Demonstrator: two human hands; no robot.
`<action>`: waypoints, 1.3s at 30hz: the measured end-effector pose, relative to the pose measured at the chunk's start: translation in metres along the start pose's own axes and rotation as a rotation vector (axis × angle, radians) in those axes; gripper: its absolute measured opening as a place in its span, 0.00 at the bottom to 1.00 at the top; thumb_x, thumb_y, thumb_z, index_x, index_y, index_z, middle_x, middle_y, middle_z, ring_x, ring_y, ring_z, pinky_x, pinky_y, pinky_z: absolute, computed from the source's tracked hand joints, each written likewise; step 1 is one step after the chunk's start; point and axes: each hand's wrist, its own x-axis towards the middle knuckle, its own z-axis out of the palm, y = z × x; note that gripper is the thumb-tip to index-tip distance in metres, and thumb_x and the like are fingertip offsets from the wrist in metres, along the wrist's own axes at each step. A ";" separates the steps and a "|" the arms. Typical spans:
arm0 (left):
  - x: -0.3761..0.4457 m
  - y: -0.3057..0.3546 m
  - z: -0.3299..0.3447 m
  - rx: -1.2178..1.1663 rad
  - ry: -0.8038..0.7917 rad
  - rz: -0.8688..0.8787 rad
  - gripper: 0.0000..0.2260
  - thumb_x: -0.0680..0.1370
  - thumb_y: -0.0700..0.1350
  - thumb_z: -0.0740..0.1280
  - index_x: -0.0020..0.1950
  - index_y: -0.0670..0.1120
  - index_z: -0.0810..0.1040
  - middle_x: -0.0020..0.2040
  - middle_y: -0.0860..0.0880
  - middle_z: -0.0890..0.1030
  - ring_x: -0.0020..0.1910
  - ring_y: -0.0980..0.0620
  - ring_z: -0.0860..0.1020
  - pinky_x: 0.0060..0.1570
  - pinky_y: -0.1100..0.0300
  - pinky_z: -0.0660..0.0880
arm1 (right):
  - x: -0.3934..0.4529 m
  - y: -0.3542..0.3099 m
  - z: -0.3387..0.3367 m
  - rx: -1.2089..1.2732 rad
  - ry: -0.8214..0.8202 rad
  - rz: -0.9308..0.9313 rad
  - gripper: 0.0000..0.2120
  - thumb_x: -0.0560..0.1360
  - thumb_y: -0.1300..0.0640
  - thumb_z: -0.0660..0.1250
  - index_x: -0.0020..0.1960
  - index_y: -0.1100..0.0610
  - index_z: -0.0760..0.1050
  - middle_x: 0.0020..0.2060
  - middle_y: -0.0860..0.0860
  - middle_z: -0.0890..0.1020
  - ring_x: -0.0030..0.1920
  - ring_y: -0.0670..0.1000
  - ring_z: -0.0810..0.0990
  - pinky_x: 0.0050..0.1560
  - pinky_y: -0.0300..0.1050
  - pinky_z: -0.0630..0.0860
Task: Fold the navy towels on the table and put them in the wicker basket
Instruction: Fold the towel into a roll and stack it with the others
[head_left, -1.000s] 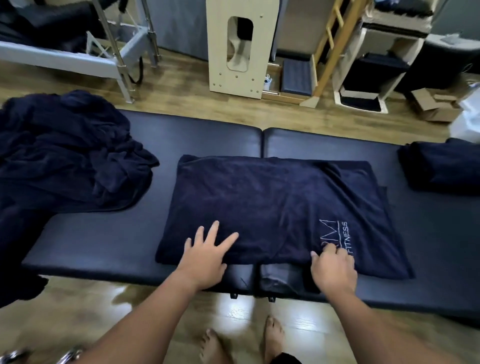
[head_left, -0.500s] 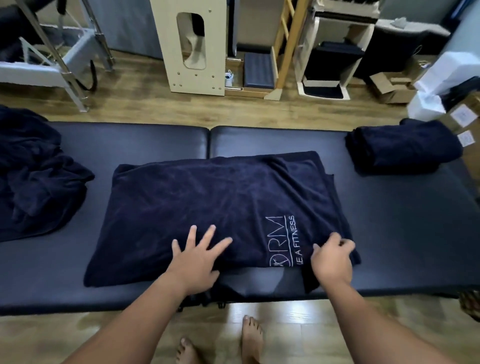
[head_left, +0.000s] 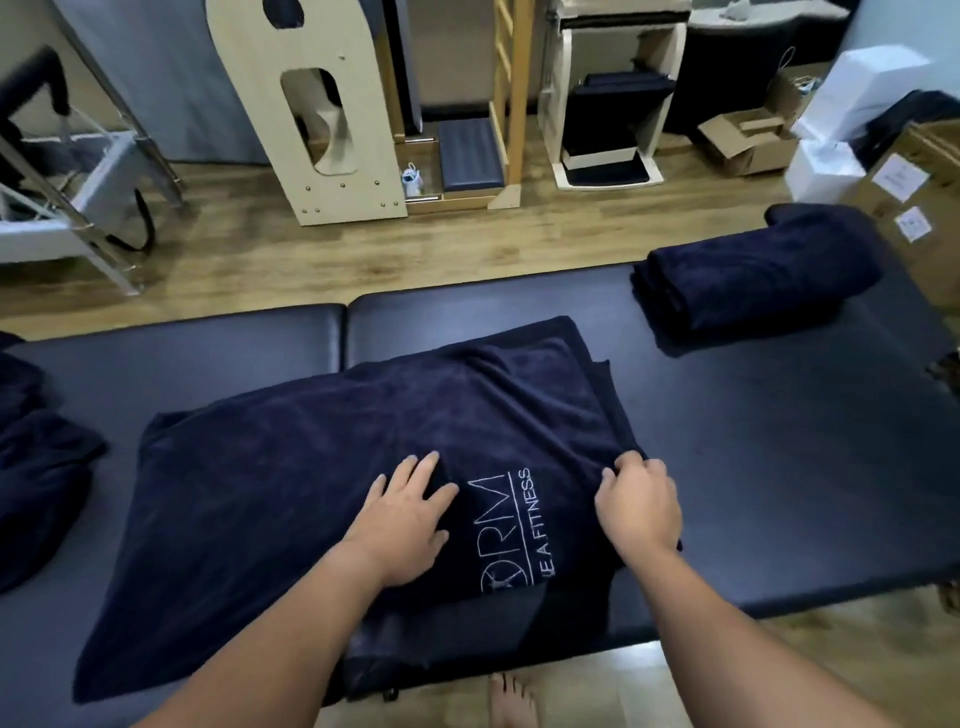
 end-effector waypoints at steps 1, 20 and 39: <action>0.009 0.003 -0.004 -0.007 -0.018 0.009 0.28 0.84 0.56 0.58 0.81 0.56 0.53 0.83 0.50 0.41 0.81 0.45 0.42 0.78 0.41 0.50 | 0.005 0.000 0.000 0.025 0.004 0.018 0.13 0.80 0.51 0.65 0.61 0.58 0.74 0.58 0.58 0.75 0.55 0.62 0.76 0.49 0.54 0.75; 0.273 0.063 -0.123 -0.055 0.052 0.010 0.08 0.78 0.50 0.68 0.54 0.48 0.77 0.54 0.50 0.79 0.59 0.45 0.74 0.55 0.47 0.63 | 0.042 0.005 0.003 0.053 0.130 0.054 0.07 0.73 0.53 0.75 0.47 0.53 0.78 0.44 0.51 0.79 0.47 0.59 0.77 0.44 0.52 0.71; 0.318 0.095 -0.145 0.371 -0.032 0.655 0.32 0.71 0.39 0.65 0.70 0.65 0.65 0.73 0.57 0.62 0.65 0.45 0.62 0.58 0.45 0.62 | 0.029 0.007 -0.014 -0.083 -0.167 0.267 0.17 0.79 0.41 0.64 0.61 0.49 0.73 0.58 0.50 0.78 0.62 0.56 0.74 0.57 0.52 0.70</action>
